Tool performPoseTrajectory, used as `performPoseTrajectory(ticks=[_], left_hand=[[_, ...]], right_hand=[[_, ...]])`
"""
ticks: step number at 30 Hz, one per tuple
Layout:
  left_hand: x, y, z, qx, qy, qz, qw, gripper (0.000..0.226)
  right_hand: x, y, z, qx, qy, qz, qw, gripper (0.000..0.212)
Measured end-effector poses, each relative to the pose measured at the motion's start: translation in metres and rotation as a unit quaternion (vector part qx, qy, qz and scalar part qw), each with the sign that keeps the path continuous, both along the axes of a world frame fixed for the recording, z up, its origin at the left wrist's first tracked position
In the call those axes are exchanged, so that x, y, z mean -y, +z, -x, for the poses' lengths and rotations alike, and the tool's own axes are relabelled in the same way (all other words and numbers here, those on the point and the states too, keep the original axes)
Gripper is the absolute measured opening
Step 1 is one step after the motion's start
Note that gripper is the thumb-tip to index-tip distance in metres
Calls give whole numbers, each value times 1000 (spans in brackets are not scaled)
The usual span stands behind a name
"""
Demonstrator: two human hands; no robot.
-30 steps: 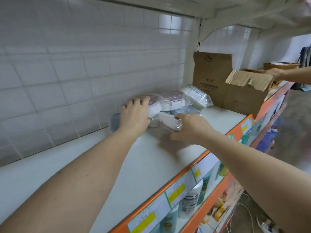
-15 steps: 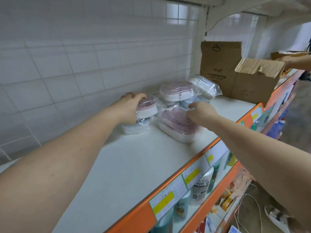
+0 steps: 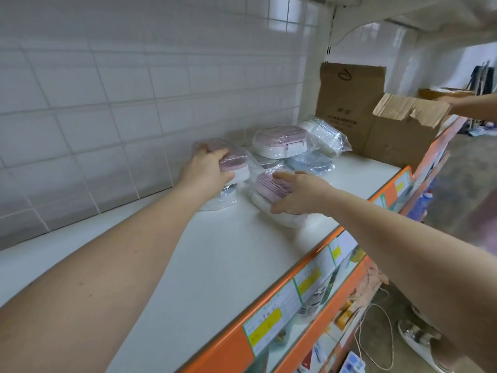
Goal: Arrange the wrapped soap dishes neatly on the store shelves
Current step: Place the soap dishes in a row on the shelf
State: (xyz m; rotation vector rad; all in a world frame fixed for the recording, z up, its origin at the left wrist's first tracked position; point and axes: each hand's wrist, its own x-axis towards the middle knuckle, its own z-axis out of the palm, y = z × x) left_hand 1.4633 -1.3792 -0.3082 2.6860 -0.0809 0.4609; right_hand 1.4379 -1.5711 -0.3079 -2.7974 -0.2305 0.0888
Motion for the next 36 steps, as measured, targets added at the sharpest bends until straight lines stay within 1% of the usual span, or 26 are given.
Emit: performPoseTrajectory(ticks=[2, 5, 7, 8, 9, 11, 12, 13, 16, 19, 21, 25, 27, 29, 32, 36], left_hand=[[-7, 6, 4, -7, -21, -15, 1000, 53], [-21, 18, 13, -35, -44, -15, 998, 43], [-25, 26, 19, -43, -35, -1, 998, 32], [-23, 29, 22, -47, -20, 5, 999, 34], [-18, 30, 25, -57, 0, 7, 998, 43], [-7, 26, 28, -69, 49, 5, 996, 77], [-1, 21, 28, -65, 74, 8, 995, 90], [3, 17, 28, -54, 93, 19, 994, 93], [7, 11, 28, -38, 127, 76, 988, 78], [5, 10, 33, -22, 130, 83, 988, 69], [5, 11, 40, 6, 145, 82, 986, 66], [0, 21, 65, 65, 176, 74, 979, 69], [-9, 24, 84, 86, 198, 74, 974, 68], [-22, 23, 105, 97, 227, 86, 965, 65], [-43, 20, 145, 118, 272, 96, 950, 63], [-73, 13, 210, 133, 352, 82, 923, 58]], right_hand=[[1, -3, -3, 12, -33, -22, 999, 78], [3, -5, -7, 31, -85, -92, 992, 78], [1, -3, -5, 51, -96, -106, 989, 78], [-2, -2, -3, 62, -87, -104, 989, 78], [-8, -1, 0, 72, -67, -99, 990, 78], [-20, -2, 6, 83, -21, -70, 994, 79], [-24, -3, 9, 84, -8, -54, 995, 79], [-25, -3, 11, 83, -5, -46, 995, 80], [-18, -3, 13, 72, -14, -52, 996, 81], [-11, -2, 16, 74, -18, -53, 996, 82], [-10, 3, 18, 93, -15, -70, 993, 80], [-16, 16, 23, 137, 12, -108, 985, 77], [-26, 19, 27, 149, 45, -142, 978, 76], [-40, 20, 35, 142, 83, -179, 970, 76], [-65, 15, 53, 130, 145, -193, 962, 76], [-111, 10, 86, 113, 224, -213, 944, 76]])
